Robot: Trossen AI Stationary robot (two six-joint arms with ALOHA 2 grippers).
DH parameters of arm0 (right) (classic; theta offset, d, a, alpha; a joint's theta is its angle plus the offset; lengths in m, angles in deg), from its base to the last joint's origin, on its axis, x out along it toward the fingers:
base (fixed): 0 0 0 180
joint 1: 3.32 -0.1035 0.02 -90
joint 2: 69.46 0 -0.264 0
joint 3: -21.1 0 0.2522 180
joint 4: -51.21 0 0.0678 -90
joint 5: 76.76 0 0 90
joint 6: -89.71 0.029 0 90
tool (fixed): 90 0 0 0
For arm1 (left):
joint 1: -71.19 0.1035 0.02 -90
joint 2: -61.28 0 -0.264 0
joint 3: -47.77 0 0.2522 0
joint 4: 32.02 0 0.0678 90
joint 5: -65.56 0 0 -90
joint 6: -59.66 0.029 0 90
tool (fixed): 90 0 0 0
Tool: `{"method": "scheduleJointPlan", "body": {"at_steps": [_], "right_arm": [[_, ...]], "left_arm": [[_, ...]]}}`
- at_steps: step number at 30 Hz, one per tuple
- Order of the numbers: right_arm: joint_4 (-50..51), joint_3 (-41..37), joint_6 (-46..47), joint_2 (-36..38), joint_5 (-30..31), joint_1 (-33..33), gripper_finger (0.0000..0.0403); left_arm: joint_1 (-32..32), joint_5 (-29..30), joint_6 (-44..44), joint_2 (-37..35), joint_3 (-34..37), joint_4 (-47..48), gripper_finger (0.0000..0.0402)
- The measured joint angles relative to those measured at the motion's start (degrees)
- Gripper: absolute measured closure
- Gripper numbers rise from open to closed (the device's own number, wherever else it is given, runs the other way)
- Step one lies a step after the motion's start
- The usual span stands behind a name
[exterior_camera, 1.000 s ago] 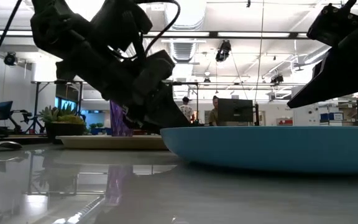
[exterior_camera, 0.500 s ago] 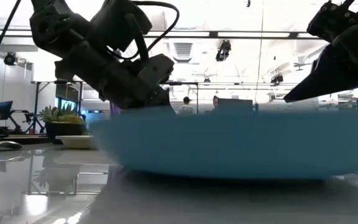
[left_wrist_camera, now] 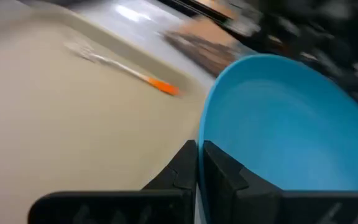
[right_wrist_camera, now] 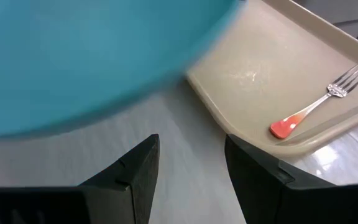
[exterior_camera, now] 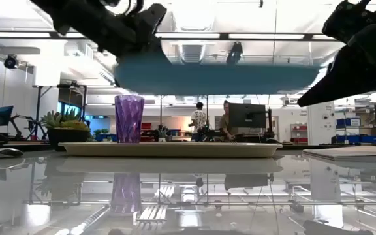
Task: Pick and place plate/cup/fork/spoon on tray
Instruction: Put the blue plate on the brown tray to the bottom right of the violet cup
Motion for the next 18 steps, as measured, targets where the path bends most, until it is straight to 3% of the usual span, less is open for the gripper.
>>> {"method": "scheduleJointPlan", "body": {"at_steps": [6,10,14,18], "right_arm": [[-1.0,0.0,-0.1,0.0,1.0,0.0,0.0232],[-1.0,0.0,-0.2,0.0,1.7,0.0,0.0232],[-1.1,0.0,-0.3,0.0,3.0,0.1,0.0232],[-1.1,0.0,-0.4,0.0,3.1,0.1,0.0232]], "left_arm": [[5.0,18.4,2.0,-8.9,0.0,12.1,0.0401],[7.2,31.1,1.9,-9.8,0.4,13.1,0.0401],[8.8,32.8,1.8,-8.0,1.6,11.0,0.0401],[9.7,33.3,2.1,-3.9,4.3,2.4,0.0401]]}}
